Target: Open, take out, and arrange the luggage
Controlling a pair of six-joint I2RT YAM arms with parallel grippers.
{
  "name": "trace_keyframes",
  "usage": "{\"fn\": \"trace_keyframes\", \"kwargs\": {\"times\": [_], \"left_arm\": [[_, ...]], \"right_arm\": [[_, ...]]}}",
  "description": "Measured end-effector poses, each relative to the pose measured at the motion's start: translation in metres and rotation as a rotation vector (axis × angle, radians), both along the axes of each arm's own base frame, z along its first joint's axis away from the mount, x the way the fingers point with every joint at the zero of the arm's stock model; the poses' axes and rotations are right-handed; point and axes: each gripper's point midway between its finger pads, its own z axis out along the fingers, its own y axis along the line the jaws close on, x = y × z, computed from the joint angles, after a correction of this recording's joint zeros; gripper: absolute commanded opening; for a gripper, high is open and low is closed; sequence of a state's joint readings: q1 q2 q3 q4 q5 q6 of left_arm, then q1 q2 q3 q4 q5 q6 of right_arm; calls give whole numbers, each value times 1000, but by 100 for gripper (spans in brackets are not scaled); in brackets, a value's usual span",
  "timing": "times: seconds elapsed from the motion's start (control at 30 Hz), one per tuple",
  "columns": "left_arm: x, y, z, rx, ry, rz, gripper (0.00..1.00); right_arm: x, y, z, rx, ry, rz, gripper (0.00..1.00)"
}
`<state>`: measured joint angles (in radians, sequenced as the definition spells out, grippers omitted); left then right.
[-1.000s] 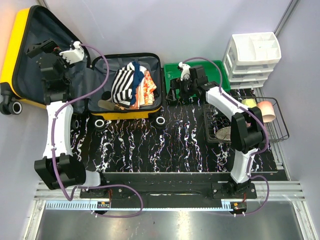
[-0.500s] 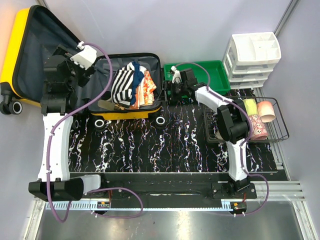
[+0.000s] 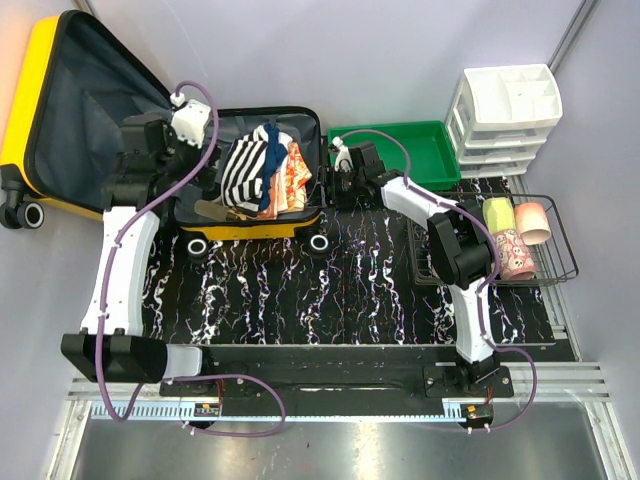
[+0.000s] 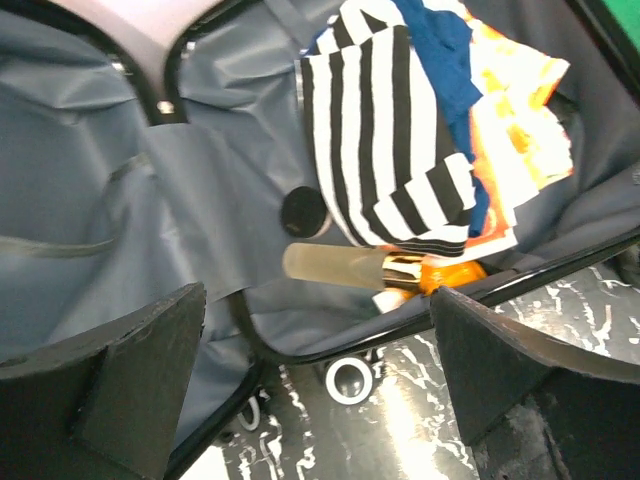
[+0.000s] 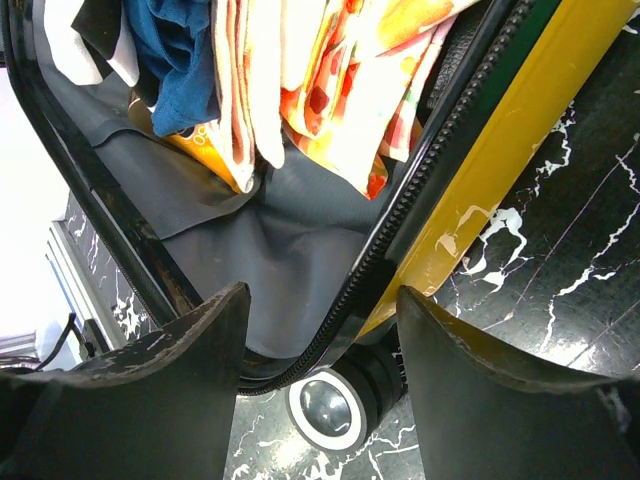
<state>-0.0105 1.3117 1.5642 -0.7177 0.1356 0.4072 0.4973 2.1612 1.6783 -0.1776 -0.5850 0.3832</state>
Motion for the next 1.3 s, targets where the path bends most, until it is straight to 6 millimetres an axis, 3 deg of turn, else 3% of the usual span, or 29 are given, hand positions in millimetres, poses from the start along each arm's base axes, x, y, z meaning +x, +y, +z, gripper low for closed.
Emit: {"fn": "trace_keyframes", "kwargs": {"times": [0.23, 0.4, 0.5, 0.7, 0.83, 0.93, 1.0, 1.13, 1.3], "left_arm": [[20, -26, -42, -108, 129, -36, 95], [25, -38, -58, -151, 183, -35, 89], [28, -44, -67, -176, 212, -21, 89], [45, -52, -93, -202, 261, 5, 89], [61, -59, -112, -195, 280, -22, 91], [72, -61, -123, -188, 290, -37, 91], [80, -63, -130, -188, 299, -43, 91], [87, -67, -141, -199, 306, -58, 91], [88, -71, -149, -210, 300, -75, 91]], "right_arm": [[-3, 0, 1, 10, -23, 12, 78], [-8, -7, 8, 1, -50, 52, 86], [-11, -19, 28, -9, -97, 73, 89], [7, -78, 95, -110, -392, 28, 95], [20, -100, 117, -228, -581, 54, 96], [34, -108, 108, -306, -619, 86, 92], [53, -111, 99, -343, -625, 89, 91], [94, -126, 60, -411, -568, 65, 91], [120, -151, 3, -452, -439, 24, 89]]}}
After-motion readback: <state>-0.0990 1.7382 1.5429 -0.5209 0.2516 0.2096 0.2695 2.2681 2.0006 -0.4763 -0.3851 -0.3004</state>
